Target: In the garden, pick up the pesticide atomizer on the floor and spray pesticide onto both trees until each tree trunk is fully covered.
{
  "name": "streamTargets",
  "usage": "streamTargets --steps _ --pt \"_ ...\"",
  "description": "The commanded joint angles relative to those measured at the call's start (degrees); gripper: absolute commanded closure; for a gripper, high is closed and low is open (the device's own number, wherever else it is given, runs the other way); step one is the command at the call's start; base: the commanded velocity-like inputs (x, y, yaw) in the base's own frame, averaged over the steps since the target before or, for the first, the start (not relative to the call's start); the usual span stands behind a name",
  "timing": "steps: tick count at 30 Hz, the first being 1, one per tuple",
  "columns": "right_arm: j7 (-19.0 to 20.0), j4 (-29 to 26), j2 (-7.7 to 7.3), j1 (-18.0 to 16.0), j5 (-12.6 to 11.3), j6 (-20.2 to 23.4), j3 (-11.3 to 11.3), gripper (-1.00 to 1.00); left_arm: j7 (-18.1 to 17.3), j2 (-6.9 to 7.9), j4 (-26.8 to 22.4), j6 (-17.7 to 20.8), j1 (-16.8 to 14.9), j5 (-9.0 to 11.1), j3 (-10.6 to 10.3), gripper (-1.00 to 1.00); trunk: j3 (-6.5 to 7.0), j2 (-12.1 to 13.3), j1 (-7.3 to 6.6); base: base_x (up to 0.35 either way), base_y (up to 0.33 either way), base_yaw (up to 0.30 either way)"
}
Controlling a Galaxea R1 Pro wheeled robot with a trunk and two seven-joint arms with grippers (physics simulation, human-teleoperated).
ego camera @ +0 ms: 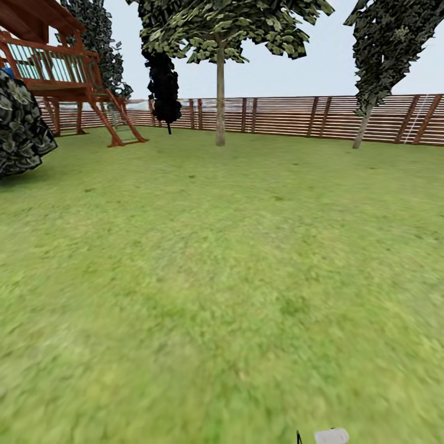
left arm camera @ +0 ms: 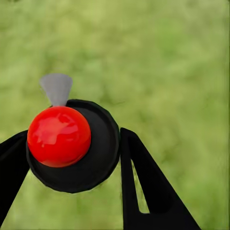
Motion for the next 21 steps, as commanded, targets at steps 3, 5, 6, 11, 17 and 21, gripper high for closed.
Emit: streamTargets --steps 3,5,6,11,17,21 --pt "0.0 0.0 0.0 0.0 0.0 0.0 0.0 -1.0 0.0 0.0 0.0 0.0 0.0 0.0 0.0 1.0 0.0 0.0 0.0 0.338 0.0 0.0" --pt "0.0 0.0 0.0 0.0 0.0 0.0 0.0 -1.0 0.0 0.03 0.0 0.0 0.0 0.0 0.0 1.0 0.0 0.0 0.0 0.338 0.0 0.0" --pt "0.0 0.0 0.0 0.0 0.0 0.0 0.0 -1.0 0.0 0.01 0.0 0.0 0.0 0.0 0.0 1.0 0.0 0.0 0.0 0.338 0.0 0.0" --pt "0.0 0.0 0.0 0.0 0.0 0.0 0.0 -1.0 0.0 0.0 0.0 0.0 0.0 0.0 0.0 1.0 0.0 0.0 0.0 0.338 0.0 0.0" --pt "0.0 0.0 0.0 0.0 0.0 0.0 0.0 -1.0 0.0 0.0 -0.1 0.0 0.0 0.0 0.0 1.0 0.0 0.0 0.0 0.338 0.0 0.0" --pt "0.0 0.0 0.0 0.0 0.0 0.0 0.0 -1.0 0.0 0.0 -0.1 0.0 0.0 0.0 0.0 1.0 0.0 0.0 0.0 0.338 0.0 0.0"
